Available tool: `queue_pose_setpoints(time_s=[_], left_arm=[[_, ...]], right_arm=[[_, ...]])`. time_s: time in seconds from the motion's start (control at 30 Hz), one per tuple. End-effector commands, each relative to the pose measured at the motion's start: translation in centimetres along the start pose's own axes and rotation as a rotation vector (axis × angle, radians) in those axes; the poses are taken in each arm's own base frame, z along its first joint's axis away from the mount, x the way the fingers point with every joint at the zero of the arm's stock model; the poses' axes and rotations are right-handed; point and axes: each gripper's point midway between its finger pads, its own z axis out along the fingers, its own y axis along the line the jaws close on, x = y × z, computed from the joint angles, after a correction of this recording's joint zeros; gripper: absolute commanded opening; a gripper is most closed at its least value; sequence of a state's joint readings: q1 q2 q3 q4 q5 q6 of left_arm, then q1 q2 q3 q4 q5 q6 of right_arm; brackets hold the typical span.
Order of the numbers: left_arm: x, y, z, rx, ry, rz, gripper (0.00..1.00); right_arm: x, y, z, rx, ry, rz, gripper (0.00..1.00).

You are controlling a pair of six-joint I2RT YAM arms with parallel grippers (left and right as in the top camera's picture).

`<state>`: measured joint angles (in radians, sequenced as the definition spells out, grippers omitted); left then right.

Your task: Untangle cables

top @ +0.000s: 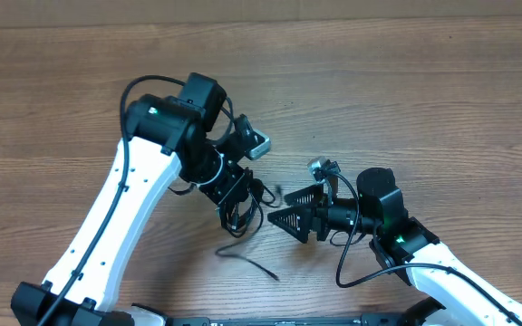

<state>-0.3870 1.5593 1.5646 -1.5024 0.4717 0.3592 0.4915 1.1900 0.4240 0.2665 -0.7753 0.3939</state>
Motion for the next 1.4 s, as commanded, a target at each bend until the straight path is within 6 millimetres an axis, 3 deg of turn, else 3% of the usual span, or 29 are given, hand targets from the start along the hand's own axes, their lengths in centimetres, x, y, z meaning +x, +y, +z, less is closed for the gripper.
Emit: queue_pose_setpoints(time_s=[0.0,0.23,0.4,0.53,0.7,0.8,0.87,0.93,1.0,1.13,1.17,1.27,1.3,1.37], left_arm=[[-0.8,-1.2,-1.8,0.006,-0.071,0.068,0.04],[-1.3,-2.5,-1.9,0.085,-0.100,0.071,0.04],[-1.3,-3.0,-1.9,0.108,-0.107,0.081,0.04],[-1.7,-4.9,-2.3,0.214,-0.149,0.181,0.04],[-1.7,-6.6,-2.7,0.304,-0.184,0.267,0.04],[-1.4,-7.4,-3.0,0.346,-0.190,0.300,0.05],[-1.3,-7.4,-3.0,0.347,-0.189,0.305,0.04],[-1.4,-7.3,-2.9,0.340,-0.190,0.308,0.04],[-1.5,-6.9,-2.8,0.318,-0.192,0.316,0.04],[-1.8,-5.6,-2.5,0.246,-0.181,0.309,0.04],[-2.0,-5.1,-2.3,0.215,-0.176,0.286,0.11],[-2.6,-2.6,-2.0,0.087,-0.162,0.182,0.45],[-2.9,-1.8,-2.0,0.044,-0.162,0.141,0.63],[-3.9,0.0,-2.2,-0.045,-0.192,0.012,0.77]], right_arm=[[-0.6,0.0,-0.2,0.014,-0.027,-0.078,0.85],[-0.8,0.1,0.4,0.045,-0.045,-0.137,0.81],[-2.6,0.7,0.4,0.040,-0.120,-0.198,0.79],[-4.0,1.7,0.2,0.015,-0.175,-0.251,0.78],[-4.0,1.7,0.2,0.014,-0.176,-0.264,0.76],[-4.2,1.8,0.2,0.011,-0.184,-0.275,0.66],[-4.3,1.9,0.1,0.007,-0.190,-0.280,0.50],[-4.4,2.2,0.1,-0.003,-0.190,-0.282,0.24],[-4.4,2.2,0.1,-0.006,-0.191,-0.256,0.07],[-4.7,1.7,0.0,0.007,-0.206,-0.113,0.04],[-4.8,1.5,0.0,0.015,-0.215,-0.070,0.04],[-5.8,0.1,-0.3,0.072,-0.278,0.125,0.04],[-6.1,-0.4,-0.4,0.093,-0.304,0.192,0.04],[-6.8,-1.7,-0.9,0.137,-0.368,0.327,0.04]])
